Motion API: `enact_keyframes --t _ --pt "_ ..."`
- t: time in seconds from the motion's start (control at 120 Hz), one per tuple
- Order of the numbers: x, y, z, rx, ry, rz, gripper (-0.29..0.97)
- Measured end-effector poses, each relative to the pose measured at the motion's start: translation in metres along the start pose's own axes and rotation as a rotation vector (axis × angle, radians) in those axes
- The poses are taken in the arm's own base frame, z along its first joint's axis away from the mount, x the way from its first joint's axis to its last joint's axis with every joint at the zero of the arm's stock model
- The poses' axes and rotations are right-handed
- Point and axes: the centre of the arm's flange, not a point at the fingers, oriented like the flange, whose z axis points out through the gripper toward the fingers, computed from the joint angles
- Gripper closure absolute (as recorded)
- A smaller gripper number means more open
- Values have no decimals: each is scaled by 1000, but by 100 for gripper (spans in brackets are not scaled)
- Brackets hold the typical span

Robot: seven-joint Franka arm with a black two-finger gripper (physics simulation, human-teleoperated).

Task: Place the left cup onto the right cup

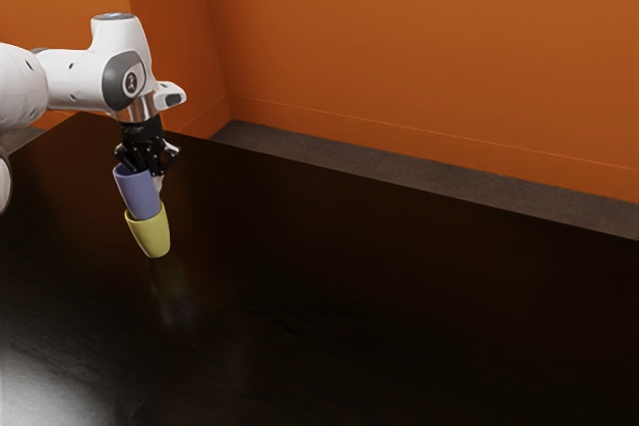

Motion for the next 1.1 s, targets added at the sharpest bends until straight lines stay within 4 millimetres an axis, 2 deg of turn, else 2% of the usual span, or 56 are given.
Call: enact_keyframes --t 0.583,0.667,0.775,0.867,1.1 --pt "1 0 7 8 2 3 76" --pt "0 0 10 6 -5 3 66" --pt "-2 -3 16 2 -17 -1 41" --pt "-3 -3 16 0 -18 -1 27" --pt "-3 -3 16 -3 -17 1 9"
